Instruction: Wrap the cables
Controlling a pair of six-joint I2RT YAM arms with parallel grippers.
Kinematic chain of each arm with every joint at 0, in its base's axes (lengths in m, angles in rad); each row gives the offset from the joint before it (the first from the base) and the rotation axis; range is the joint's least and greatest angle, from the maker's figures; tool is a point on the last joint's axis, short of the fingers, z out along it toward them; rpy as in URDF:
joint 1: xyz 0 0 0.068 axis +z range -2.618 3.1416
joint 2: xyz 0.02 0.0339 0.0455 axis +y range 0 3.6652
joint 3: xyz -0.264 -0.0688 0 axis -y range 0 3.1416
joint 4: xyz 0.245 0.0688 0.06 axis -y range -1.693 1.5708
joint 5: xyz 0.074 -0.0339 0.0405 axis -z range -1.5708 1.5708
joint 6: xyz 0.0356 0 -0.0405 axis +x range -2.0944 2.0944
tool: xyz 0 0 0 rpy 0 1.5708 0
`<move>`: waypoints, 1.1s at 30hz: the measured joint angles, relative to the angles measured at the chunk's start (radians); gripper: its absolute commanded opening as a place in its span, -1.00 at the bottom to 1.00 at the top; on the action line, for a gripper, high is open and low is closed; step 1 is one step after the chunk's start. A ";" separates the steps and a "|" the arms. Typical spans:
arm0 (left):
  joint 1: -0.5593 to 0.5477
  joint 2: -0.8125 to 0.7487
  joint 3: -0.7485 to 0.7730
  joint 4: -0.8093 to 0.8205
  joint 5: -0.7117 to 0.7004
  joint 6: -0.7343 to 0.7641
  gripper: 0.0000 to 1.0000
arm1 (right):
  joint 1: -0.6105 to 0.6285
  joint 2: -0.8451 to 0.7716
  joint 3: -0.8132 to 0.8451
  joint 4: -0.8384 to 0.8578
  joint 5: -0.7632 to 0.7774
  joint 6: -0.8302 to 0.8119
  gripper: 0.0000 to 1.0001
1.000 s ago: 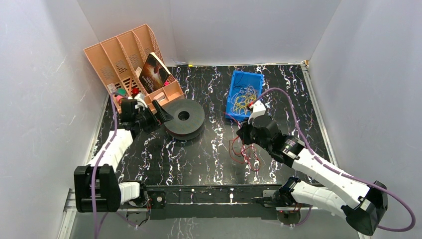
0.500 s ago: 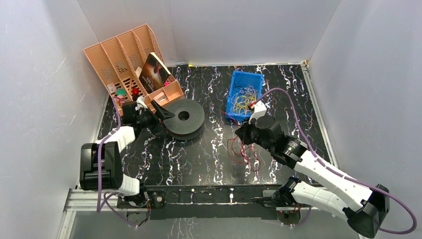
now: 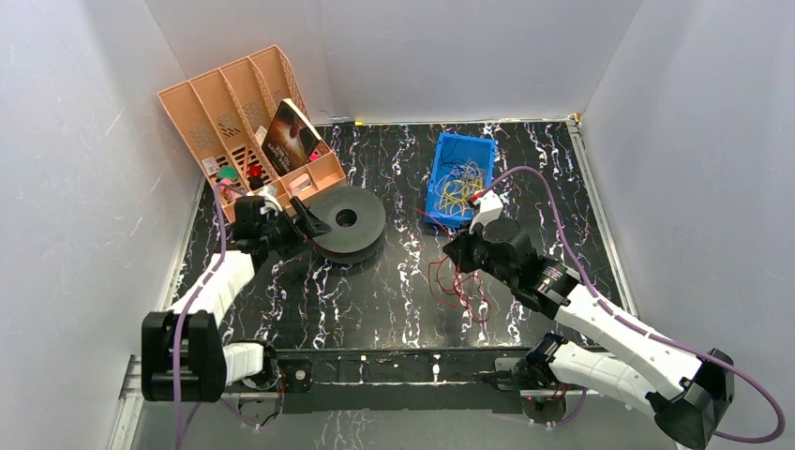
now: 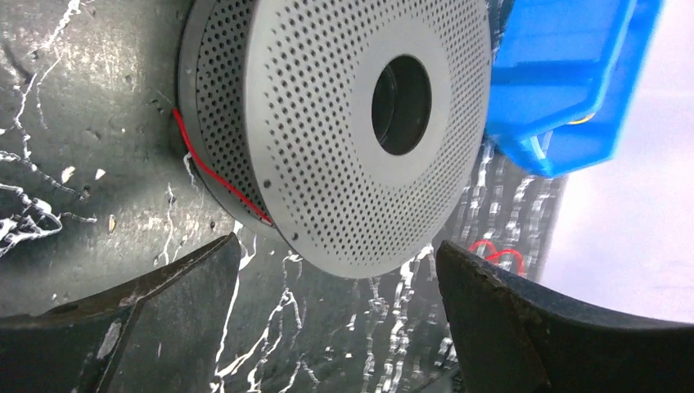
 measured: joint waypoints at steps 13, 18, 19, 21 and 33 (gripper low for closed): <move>-0.537 0.056 0.354 -0.379 -0.595 0.245 0.77 | -0.001 -0.068 -0.006 -0.013 0.017 0.002 -1.00; -0.741 0.318 0.573 -0.476 -0.836 0.359 0.77 | -0.001 -0.113 -0.008 -0.040 0.060 0.021 -1.00; -0.771 0.357 0.594 -0.487 -0.875 0.381 0.77 | -0.001 -0.124 -0.010 -0.045 0.072 0.025 -1.00; -0.821 0.418 0.622 -0.509 -0.943 0.422 0.77 | -0.001 -0.150 -0.014 -0.061 0.099 0.039 -1.00; -0.909 0.620 0.704 -0.529 -1.290 0.611 0.69 | -0.002 -0.331 -0.088 -0.114 0.225 0.153 -1.00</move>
